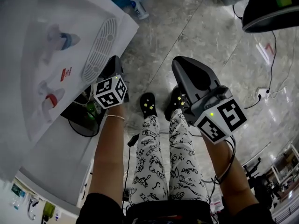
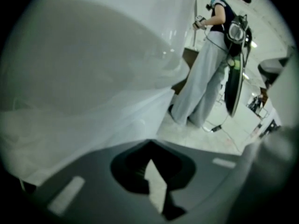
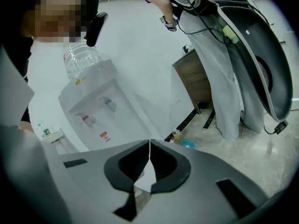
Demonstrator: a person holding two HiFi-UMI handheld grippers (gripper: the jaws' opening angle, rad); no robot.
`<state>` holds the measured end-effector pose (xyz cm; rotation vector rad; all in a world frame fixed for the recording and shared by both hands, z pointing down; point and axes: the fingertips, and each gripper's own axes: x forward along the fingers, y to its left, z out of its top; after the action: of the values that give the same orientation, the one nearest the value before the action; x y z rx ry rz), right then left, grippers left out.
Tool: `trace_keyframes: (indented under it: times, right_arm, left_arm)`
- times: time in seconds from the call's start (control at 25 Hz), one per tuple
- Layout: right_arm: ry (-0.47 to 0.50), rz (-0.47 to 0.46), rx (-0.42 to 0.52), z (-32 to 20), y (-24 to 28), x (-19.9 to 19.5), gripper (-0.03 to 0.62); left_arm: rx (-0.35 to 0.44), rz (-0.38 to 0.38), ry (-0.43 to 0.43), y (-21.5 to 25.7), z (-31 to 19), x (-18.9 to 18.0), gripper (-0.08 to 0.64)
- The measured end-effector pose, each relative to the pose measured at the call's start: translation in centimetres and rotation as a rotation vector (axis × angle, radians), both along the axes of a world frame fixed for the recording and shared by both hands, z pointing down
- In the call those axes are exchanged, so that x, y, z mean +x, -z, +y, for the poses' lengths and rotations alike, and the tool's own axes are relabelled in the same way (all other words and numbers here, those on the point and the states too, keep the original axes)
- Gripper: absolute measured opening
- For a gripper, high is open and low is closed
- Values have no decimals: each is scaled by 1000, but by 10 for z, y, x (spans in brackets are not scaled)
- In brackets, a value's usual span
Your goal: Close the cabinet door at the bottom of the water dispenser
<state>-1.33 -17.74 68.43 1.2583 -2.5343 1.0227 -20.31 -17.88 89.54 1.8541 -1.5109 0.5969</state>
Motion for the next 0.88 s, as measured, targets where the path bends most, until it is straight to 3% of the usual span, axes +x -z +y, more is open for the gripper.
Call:
trace_keyframes:
  times: [0.24,0.4,0.64,0.88]
  right_arm:
    - [30,26,10,2,12,1,17]
    - [51,34,35,11,35,4,17]
    - [80,37,107,39,99,-2,17]
    - [107,18,203,57,206,-1,17]
  left_arm:
    - [-14,13,-48,21,27,8,-2]
    - [22,43,-59,61,43,19,-2]
    - [173,117,-149,193,49,63,-2]
    - [321,160,-224,356,62,89,-2]
